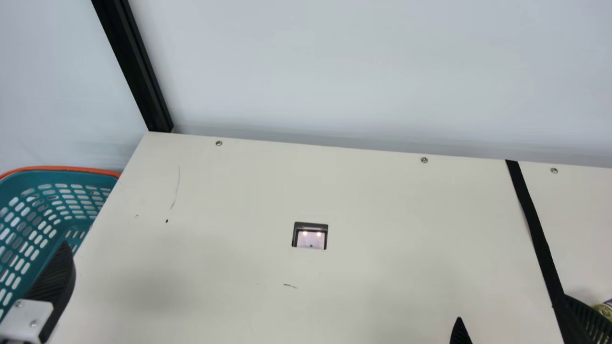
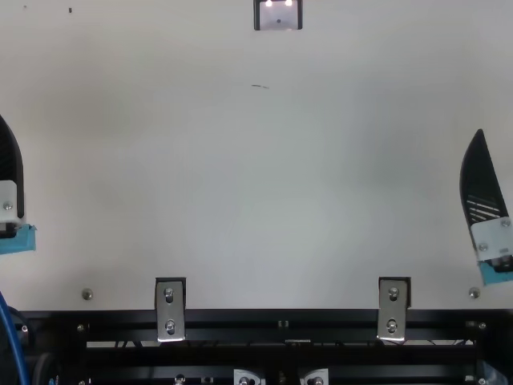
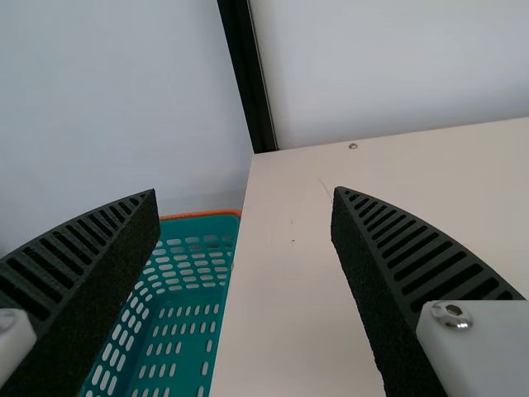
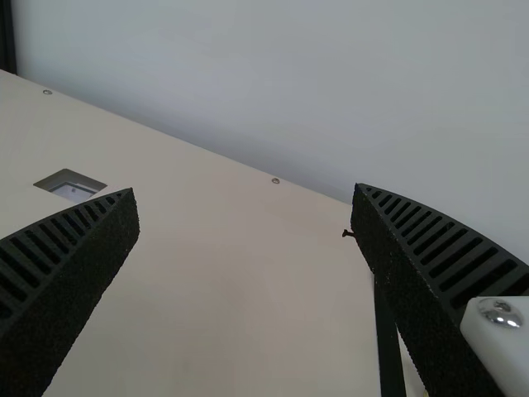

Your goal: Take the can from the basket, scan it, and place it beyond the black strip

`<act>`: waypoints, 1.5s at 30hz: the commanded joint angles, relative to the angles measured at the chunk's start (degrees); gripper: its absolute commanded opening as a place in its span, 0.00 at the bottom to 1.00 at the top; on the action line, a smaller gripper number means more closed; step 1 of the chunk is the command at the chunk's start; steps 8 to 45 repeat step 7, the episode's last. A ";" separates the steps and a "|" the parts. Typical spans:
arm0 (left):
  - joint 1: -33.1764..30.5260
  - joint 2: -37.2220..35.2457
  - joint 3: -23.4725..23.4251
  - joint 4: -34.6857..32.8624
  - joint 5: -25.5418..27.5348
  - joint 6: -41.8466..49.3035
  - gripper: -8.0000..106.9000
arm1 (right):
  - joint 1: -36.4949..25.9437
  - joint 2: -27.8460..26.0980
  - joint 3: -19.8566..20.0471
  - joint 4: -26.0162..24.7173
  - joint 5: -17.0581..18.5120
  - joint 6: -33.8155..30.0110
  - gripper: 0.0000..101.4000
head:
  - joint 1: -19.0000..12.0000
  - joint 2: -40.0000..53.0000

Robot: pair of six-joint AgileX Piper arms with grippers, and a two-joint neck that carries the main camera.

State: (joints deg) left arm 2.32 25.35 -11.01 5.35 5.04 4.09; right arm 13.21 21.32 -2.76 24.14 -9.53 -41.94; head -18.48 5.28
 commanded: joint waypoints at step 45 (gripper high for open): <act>0.00 0.00 0.00 0.00 0.00 0.00 0.85 | 0.00 0.00 0.00 0.00 0.00 0.00 1.00 | -0.08 0.62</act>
